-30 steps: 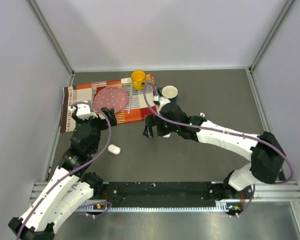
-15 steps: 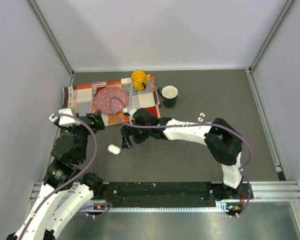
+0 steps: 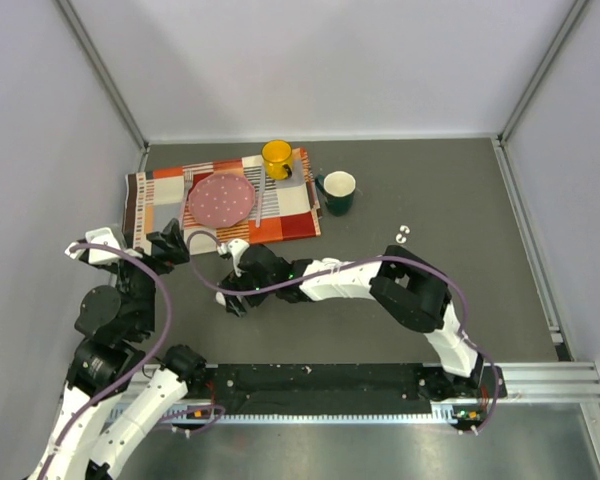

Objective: Insert the wireless bluetooth earbuds into the charging case
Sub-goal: Pick up the charging case at the center of the board.

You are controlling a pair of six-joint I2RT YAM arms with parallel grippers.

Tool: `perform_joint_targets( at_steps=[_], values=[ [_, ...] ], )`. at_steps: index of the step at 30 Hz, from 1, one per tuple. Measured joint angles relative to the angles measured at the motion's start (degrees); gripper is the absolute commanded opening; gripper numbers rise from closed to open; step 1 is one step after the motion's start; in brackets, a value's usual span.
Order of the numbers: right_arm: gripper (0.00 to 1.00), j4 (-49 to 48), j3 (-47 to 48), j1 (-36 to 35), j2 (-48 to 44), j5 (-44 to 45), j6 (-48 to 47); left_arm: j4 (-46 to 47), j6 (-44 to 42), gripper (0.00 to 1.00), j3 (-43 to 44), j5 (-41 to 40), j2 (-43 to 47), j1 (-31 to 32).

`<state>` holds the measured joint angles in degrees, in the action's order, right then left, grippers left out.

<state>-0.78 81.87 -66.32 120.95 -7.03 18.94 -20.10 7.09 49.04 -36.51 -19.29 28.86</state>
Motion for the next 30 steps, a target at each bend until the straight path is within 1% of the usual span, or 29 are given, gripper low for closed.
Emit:
perform_joint_targets(
  at_steps=[6, 10, 12, 21, 23, 24, 25, 26, 30],
  values=[
    [0.73, -4.76, 0.46, 0.11, 2.95, 2.6, -3.41, -1.05, 0.0, 0.99, 0.04, -0.46, 0.17, 0.0],
    [0.64, -7.65, 1.46, 0.11, 4.66, 2.93, -5.03, -1.07, 0.0, 0.99, 0.04, -0.57, 0.17, 0.0],
    [0.62, -8.33, 1.49, 0.11, 4.92, 2.89, -5.42, -1.09, 0.0, 0.99, 0.04, -0.72, 0.2, 0.0],
    [0.63, -10.49, 0.52, -0.07, 5.14, 2.73, -6.19, -1.09, 0.02, 0.99, 0.04, -0.9, 0.2, 0.0],
    [0.62, -11.61, -0.13, -0.42, 5.05, 3.28, -6.88, -1.07, 0.02, 0.99, 0.04, -0.9, 0.2, 0.0],
    [0.6, -12.0, -0.42, -0.68, 5.03, 3.89, -7.37, -1.07, 0.02, 0.99, 0.04, -0.87, 0.2, 0.0],
    [0.53, -12.15, -0.52, -0.94, 5.03, 4.44, -7.8, -1.07, 0.04, 0.99, 0.04, -0.87, 0.2, 0.0],
    [0.49, -12.15, -0.52, -1.18, 5.03, 5.11, -8.17, -1.07, 0.07, 0.99, 0.04, -0.85, 0.2, 0.0],
    [0.4, -11.56, -0.55, -1.9, 5.03, 8.17, -9.27, -1.09, 0.26, 0.99, 0.04, -0.85, 0.17, 0.0]
  ],
)
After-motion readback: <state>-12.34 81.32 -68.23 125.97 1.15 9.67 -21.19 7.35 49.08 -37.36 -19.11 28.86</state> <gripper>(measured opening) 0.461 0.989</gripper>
